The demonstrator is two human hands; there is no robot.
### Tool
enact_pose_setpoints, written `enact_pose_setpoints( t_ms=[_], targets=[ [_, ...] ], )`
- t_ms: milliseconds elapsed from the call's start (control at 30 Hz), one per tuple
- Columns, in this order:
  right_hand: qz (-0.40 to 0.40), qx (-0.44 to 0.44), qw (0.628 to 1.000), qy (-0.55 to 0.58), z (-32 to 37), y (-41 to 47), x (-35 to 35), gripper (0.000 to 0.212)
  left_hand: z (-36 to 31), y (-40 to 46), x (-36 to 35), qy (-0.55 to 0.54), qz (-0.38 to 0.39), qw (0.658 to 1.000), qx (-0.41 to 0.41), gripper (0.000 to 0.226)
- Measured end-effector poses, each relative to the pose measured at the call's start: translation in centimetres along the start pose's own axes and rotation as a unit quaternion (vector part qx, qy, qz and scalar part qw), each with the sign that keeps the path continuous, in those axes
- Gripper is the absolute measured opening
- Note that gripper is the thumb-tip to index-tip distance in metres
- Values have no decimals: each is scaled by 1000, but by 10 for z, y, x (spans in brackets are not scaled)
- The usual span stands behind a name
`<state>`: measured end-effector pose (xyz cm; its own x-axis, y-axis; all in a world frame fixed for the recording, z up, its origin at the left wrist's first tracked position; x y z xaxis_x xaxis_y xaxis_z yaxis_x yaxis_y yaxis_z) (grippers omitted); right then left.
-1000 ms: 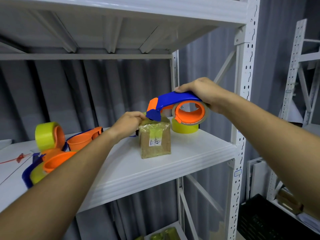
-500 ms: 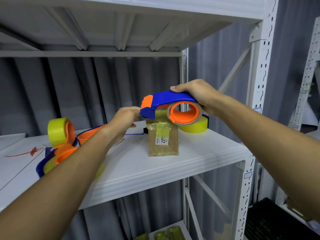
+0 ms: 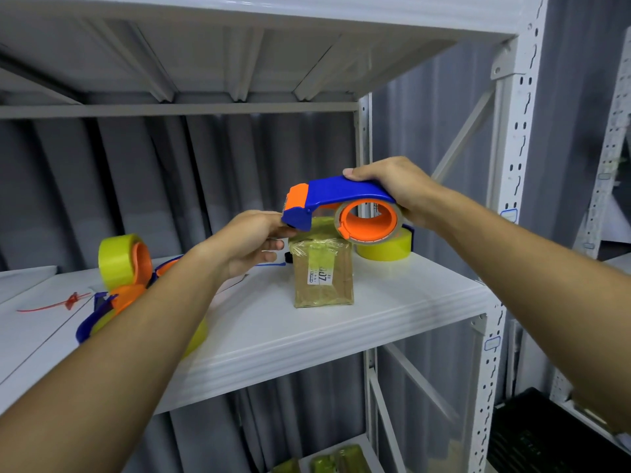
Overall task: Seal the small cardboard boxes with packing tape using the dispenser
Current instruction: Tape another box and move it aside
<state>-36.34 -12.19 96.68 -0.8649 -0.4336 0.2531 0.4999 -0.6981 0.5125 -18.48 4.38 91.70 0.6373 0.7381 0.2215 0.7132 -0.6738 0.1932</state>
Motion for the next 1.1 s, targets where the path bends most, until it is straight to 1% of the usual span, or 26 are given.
enact_pose_setpoints(
  t_ms=[67, 167, 267, 333, 500, 633, 833, 967, 1033, 1100],
  targets=[
    [-2, 2, 1000, 1, 0, -1, 3, 37, -2, -1, -2, 3, -15, 1000, 2, 19],
    [0, 11, 1000, -8, 0, -3, 8, 39, -5, -4, -6, 16, -47, 999, -21, 19],
    [11, 25, 999, -31, 0, -6, 11, 39, -8, -6, -11, 74, -87, 991, -65, 25],
    [13, 31, 998, -45, -1, -7, 16, 37, -9, -10, -13, 103, -110, 985, -82, 23],
    [27, 29, 998, -44, -6, -11, 28, 37, -10, -17, -17, 134, -123, 977, -114, 25],
    [8, 38, 998, -44, -8, -14, 45, 34, -8, -25, -7, 135, -172, 965, -142, 32],
    [13, 47, 995, -85, -12, -14, 47, 31, 2, -26, -3, 158, -161, 963, -151, 31],
    [18, 37, 995, -95, -15, -11, 44, 29, 10, -21, -2, 191, -160, 955, -158, 26],
    [15, 35, 994, -101, -18, -9, 42, 28, 11, -17, -2, 199, -161, 952, -165, 27],
    [13, 28, 994, -105, -21, -6, 41, 28, 13, -13, -3, 200, -157, 955, -155, 28]
  ],
)
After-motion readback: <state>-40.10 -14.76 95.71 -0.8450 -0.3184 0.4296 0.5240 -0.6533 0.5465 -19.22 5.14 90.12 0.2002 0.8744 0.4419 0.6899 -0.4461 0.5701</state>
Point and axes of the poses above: each hand's wrist, its own y-axis towards the middle knuckle, its own x-axis out of the back of the hand, z = x × y, the point moved 2 cm from there along y, towards the middle knuckle, and after that the axes turned 13 degrees about -z, right-handed, at the moved point
